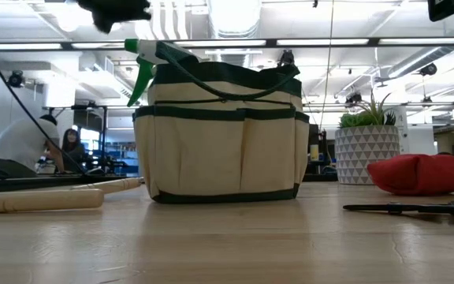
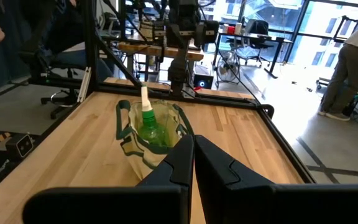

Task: Pick & Place Garden tools in Gardening bag
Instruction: Put the red glove into the green gardening bag

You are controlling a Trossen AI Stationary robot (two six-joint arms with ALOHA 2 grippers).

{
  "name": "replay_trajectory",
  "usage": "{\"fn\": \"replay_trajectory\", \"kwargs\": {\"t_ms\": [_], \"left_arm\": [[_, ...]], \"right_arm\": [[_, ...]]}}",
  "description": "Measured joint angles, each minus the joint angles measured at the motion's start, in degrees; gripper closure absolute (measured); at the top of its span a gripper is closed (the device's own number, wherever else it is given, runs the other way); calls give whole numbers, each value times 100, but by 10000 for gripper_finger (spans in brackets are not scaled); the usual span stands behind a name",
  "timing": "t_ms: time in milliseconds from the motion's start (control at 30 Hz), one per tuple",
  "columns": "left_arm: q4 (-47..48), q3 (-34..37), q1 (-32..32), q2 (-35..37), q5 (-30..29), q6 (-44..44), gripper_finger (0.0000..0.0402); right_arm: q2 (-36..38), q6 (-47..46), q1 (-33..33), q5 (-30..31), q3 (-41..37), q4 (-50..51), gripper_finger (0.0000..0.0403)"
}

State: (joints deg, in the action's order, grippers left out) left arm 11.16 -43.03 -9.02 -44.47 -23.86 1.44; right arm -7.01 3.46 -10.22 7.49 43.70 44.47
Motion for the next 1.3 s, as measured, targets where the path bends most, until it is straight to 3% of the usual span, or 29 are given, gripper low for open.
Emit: {"fn": "replay_trajectory", "kwargs": {"t_ms": [267, 567, 1300], "left_arm": [[-130, 775, -2, 536, -162, 371, 215], [-1087, 1583, -2, 822, -306, 455, 215], [-1436, 2363, -4, 875, -322, 1177, 215]], "right_arm": [[0, -2, 2, 0, 1, 0, 394], [0, -2, 1, 1, 0, 0, 394], [0, -1, 2, 0, 2, 0, 394]]}}
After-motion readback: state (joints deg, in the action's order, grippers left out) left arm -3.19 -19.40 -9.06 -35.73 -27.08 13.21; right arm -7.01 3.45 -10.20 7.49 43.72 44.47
